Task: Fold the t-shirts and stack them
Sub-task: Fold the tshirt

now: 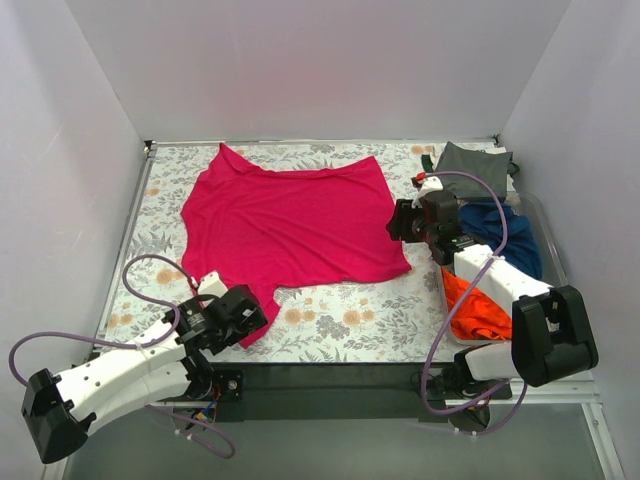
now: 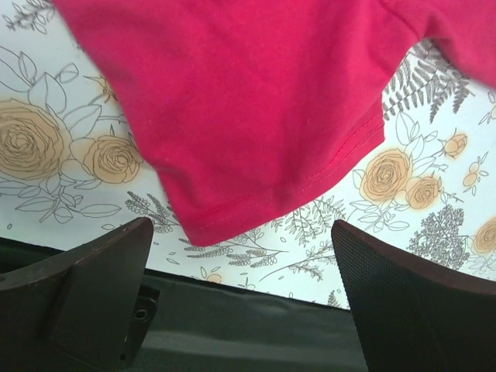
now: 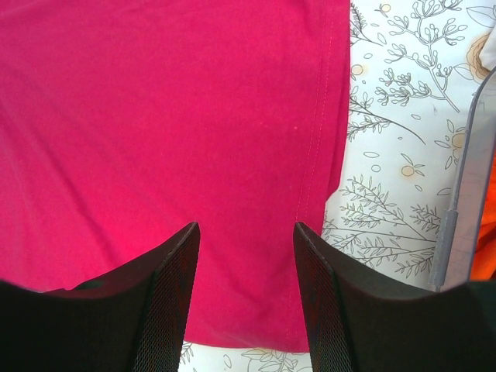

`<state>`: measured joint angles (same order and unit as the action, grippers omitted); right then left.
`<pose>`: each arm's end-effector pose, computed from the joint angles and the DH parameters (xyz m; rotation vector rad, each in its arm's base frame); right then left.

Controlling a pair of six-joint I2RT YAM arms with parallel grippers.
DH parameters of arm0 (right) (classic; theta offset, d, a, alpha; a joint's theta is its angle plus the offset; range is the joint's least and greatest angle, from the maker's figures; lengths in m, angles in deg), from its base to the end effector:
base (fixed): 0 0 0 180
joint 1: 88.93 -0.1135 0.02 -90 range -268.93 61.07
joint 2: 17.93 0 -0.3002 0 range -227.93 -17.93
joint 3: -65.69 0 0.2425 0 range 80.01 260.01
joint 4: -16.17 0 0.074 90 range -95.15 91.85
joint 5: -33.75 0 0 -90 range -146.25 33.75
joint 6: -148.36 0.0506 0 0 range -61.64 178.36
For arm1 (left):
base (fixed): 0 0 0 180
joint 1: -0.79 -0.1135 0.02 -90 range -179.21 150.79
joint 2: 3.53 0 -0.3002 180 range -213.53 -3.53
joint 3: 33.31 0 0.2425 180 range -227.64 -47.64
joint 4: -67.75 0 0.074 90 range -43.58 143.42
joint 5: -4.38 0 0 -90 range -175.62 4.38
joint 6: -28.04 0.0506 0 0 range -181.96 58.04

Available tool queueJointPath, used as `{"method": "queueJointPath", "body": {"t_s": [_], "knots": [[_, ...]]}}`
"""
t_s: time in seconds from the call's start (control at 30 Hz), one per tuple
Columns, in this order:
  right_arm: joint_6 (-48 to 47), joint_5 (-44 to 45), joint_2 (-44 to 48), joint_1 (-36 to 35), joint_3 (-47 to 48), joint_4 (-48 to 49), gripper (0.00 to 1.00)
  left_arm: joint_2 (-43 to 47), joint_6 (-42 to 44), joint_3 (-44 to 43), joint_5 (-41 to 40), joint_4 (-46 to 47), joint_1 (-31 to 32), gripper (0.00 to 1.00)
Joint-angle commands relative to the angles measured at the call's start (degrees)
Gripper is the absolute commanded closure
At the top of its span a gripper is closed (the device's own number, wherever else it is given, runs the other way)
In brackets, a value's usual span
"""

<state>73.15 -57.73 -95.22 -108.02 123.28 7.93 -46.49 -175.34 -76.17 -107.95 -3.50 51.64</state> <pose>0.2758 0.0968 0.2662 -0.0942 2.0793 0.3905 0.0663 -0.0510 0.2032 -1.4707 2.2543 -0.3647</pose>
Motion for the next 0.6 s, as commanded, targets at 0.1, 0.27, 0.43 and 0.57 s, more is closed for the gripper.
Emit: {"method": "queueJointPath", "body": {"t_s": [0.1,0.27,0.43,0.57], "knots": [[-0.20,-0.72,-0.31,0.55,-0.46,2.53,0.53,3.14,-21.44,4.80,7.64,-1.00,0.48,0.11],[-0.11,-1.16,-0.31,0.46,-0.55,2.53,0.53,4.90,-22.58,7.70,9.06,0.59,0.48,0.19],[-0.11,-1.51,-0.57,0.55,-0.73,2.61,0.53,4.91,-22.06,8.23,8.00,2.43,0.48,0.37],[-0.11,-1.34,-0.14,0.55,-0.99,2.53,0.53,3.94,-21.62,8.93,8.18,4.01,0.48,0.52]]}}
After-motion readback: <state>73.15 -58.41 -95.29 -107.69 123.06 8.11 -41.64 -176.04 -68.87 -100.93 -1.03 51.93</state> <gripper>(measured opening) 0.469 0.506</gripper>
